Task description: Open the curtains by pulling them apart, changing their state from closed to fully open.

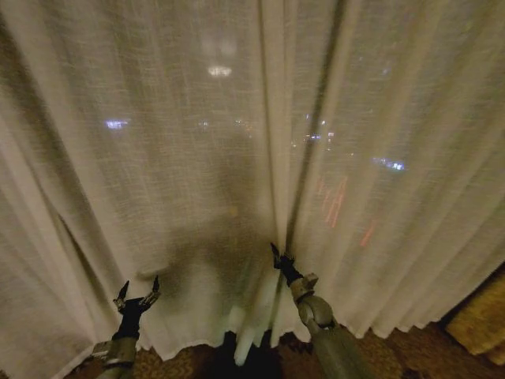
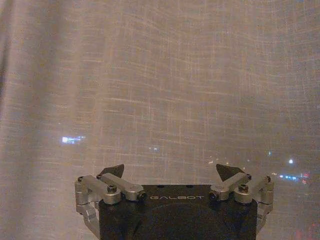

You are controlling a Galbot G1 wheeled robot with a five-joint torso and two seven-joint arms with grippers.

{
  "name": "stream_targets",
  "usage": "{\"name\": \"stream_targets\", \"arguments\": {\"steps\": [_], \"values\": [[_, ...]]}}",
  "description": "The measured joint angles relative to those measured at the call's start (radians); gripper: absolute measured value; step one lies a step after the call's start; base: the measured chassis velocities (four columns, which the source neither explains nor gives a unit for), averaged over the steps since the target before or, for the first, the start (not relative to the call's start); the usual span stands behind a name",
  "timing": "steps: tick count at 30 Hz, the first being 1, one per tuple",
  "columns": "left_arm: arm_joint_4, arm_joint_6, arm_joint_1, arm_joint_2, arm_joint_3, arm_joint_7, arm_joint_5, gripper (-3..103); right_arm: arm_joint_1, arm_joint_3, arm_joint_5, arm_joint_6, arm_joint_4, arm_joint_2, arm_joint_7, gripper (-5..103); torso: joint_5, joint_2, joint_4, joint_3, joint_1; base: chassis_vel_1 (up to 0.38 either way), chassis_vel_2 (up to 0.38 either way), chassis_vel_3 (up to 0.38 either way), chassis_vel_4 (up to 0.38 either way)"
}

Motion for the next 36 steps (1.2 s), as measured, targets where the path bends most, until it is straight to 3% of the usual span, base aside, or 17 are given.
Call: {"name": "stream_targets", "arguments": {"steps": [36], "values": [[0.0, 0.0, 0.0, 0.0, 0.0, 0.0, 0.0, 100, -0.037, 0.053, -0.002, 0.014, 0.006, -0.008, -0.032, 0, 0.0, 0.0, 0.0, 0.0, 0.0, -0.355, -0.35, 0.355, 0.352]]}}
